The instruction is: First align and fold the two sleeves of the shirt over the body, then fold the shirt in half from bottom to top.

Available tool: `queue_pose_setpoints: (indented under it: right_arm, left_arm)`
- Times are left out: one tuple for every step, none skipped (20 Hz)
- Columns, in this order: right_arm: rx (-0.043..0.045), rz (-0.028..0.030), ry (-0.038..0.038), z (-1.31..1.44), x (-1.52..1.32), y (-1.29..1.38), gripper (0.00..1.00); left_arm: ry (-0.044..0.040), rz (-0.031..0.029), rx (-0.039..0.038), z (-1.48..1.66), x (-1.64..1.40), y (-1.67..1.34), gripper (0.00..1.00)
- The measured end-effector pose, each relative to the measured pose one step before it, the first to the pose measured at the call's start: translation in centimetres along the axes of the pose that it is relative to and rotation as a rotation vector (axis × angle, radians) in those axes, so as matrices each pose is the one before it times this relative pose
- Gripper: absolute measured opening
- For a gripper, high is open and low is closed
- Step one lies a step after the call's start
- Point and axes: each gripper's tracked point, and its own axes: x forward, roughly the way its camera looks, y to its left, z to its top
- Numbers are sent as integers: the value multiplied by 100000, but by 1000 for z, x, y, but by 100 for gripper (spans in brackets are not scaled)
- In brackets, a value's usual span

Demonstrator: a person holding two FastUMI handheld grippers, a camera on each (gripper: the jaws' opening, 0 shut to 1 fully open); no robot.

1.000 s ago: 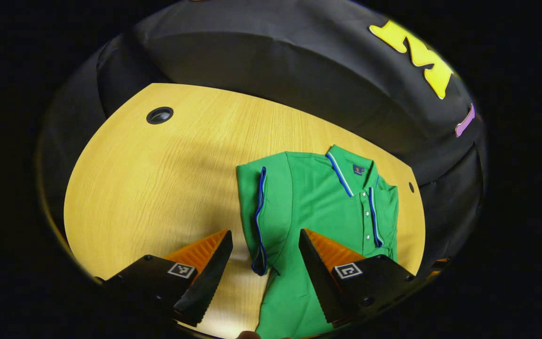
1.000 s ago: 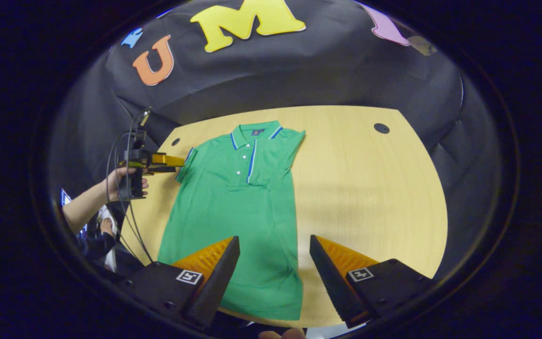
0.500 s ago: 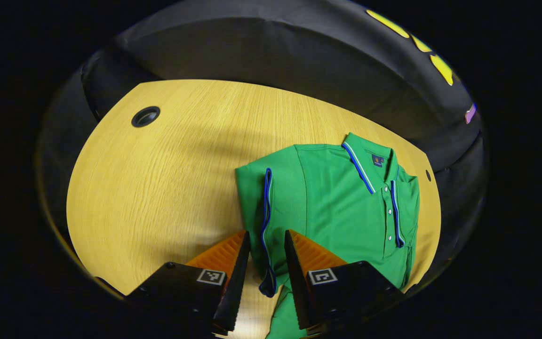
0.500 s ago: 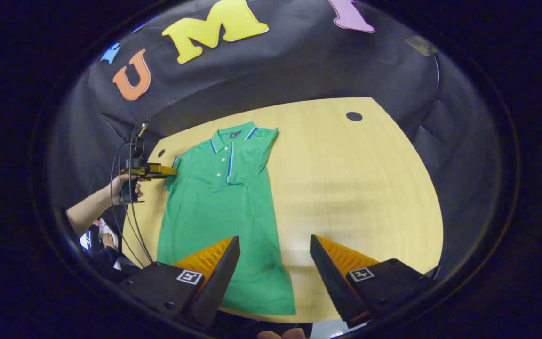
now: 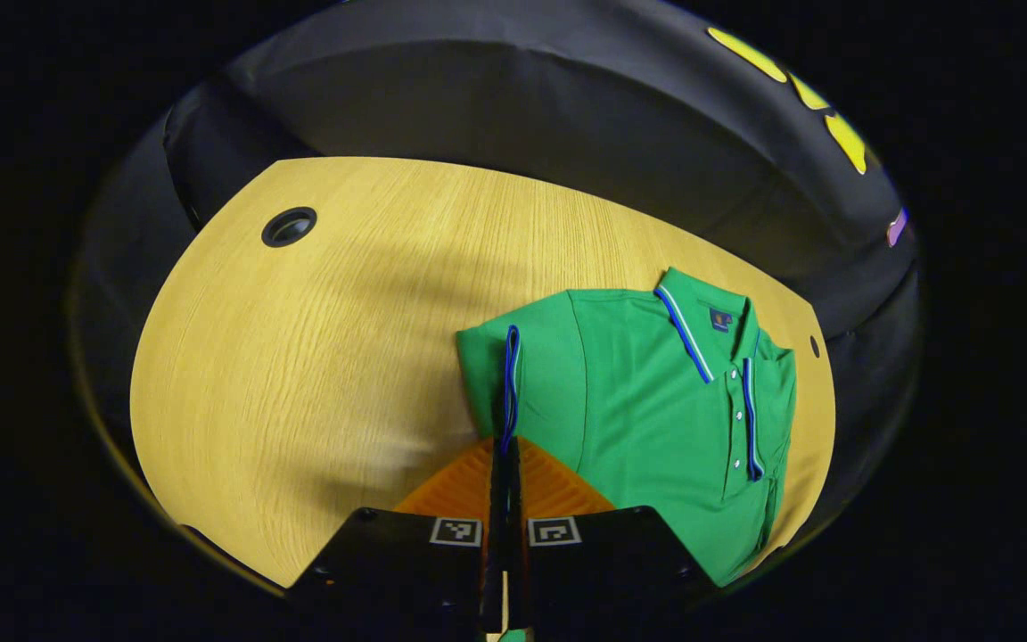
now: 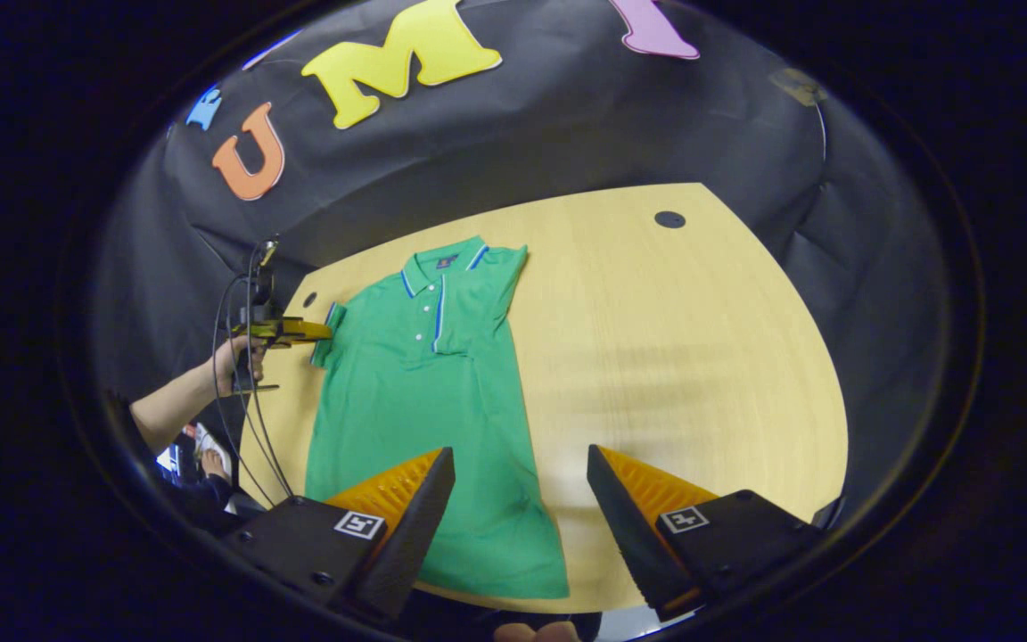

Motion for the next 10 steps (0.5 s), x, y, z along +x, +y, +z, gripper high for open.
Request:
queue_pose_setpoints:
  right_arm:
    - [23, 91, -75, -44, 189, 178, 96]
    - [0, 240, 90, -170, -38, 66, 96]
    - [13, 333, 80, -32, -21, 49, 96]
    - [-107, 226, -180, -76, 20, 105, 96]
    - [-156, -26, -293, 61, -90, -26, 96]
    - [14, -267, -302, 103, -63, -112, 96]
    - [351, 172, -536, -27, -286, -22, 96]
    - [601, 209, -612, 92, -158, 25, 96]
    - [646, 260, -617, -85, -97, 3, 96]
    - [379, 188, -489, -109, -139, -37, 96]
  left_arm:
    - [-550, -379, -54, 190, -491, -199, 5]
    - [-595, -201, 12, 231, -396, -334, 5]
    - [-749, -392, 342, 263, -538, -413, 5]
    - [-961, -564, 641, 387, -464, -639, 5]
    - [-826, -790, 1316, 321, -542, -854, 5]
    - [-402, 208, 2224, 391, -474, -604, 5]
    - [-150, 306, 2018, 177, -347, -645, 5]
    - [-197, -482, 1208, 171, -303, -1076, 5]
    - [-77, -672, 798, 289, -226, -1098, 5]
    - [-412, -796, 722, 123, -224, -1189, 5]
